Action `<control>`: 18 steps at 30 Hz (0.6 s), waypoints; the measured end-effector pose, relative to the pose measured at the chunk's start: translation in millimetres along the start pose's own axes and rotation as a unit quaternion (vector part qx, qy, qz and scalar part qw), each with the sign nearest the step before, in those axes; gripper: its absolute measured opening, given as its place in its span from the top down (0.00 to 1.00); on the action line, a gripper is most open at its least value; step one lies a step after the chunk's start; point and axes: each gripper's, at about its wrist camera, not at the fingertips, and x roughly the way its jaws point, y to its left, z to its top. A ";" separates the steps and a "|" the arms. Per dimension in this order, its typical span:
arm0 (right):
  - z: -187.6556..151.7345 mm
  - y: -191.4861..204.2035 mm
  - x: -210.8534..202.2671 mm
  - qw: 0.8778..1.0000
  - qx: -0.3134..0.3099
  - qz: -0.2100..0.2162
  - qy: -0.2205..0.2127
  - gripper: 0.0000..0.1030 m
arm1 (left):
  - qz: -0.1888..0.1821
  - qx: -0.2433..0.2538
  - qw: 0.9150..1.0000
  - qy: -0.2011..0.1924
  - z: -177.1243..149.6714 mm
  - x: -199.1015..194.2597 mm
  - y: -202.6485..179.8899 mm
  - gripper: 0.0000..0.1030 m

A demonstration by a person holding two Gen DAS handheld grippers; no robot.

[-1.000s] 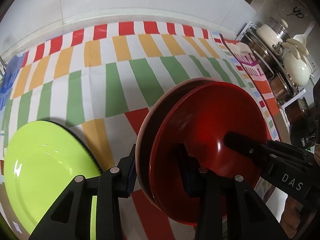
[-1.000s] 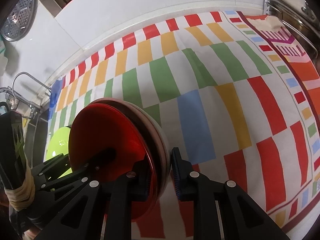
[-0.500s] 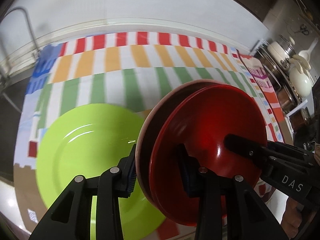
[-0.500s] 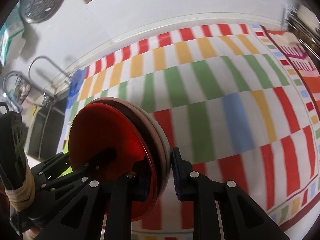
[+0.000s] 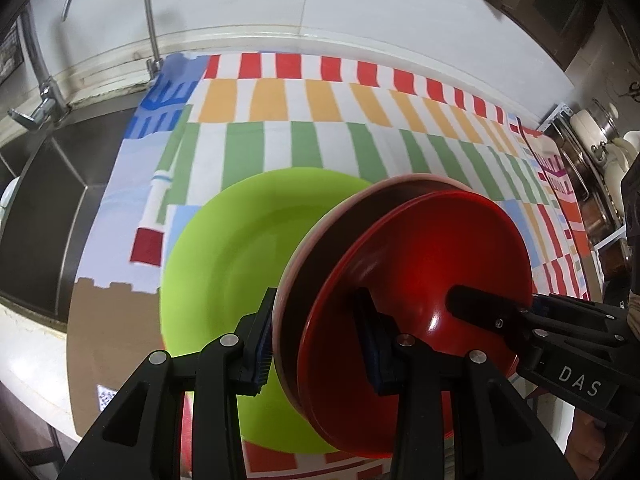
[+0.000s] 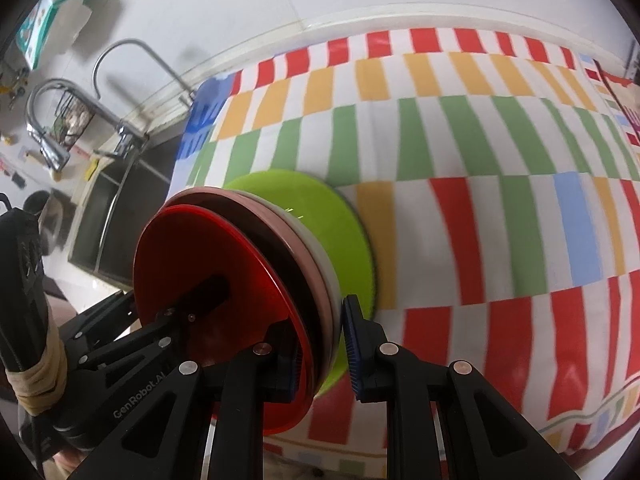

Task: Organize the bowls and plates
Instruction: 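Carry the bowl stack with the left tool onto the lime-green plate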

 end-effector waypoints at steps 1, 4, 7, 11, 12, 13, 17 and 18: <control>-2.1 3.5 2.1 1.000 -0.001 0.000 0.003 0.81 | 0.000 0.000 1.000 0.001 -0.6 -0.1 2.6 0.65; -4.5 9.4 8.6 1.000 0.001 0.002 0.011 0.81 | 0.003 -0.001 1.000 0.004 -3.5 0.0 9.6 0.65; -7.1 13.7 14.0 1.000 0.005 0.004 0.020 0.81 | 0.005 -0.001 1.000 0.008 -4.2 1.5 14.4 0.65; -9.2 15.2 21.4 0.999 0.012 0.007 0.034 0.81 | 0.005 -0.002 1.000 0.013 -5.4 4.3 19.1 0.65; -9.4 15.3 23.0 0.999 0.014 0.008 0.036 0.80 | 0.005 -0.001 1.000 0.011 -5.3 4.4 19.5 0.65; -9.5 15.9 24.3 0.999 0.015 0.008 0.036 0.80 | 0.007 0.001 1.000 0.012 -5.4 5.1 19.7 0.65; -8.5 17.7 26.1 0.999 0.017 0.007 0.034 0.80 | 0.007 0.003 1.000 0.012 -4.0 7.4 20.9 0.65; -7.9 17.9 26.9 0.999 0.018 0.007 0.034 0.80 | 0.006 0.003 1.000 0.012 -3.5 8.1 21.5 0.65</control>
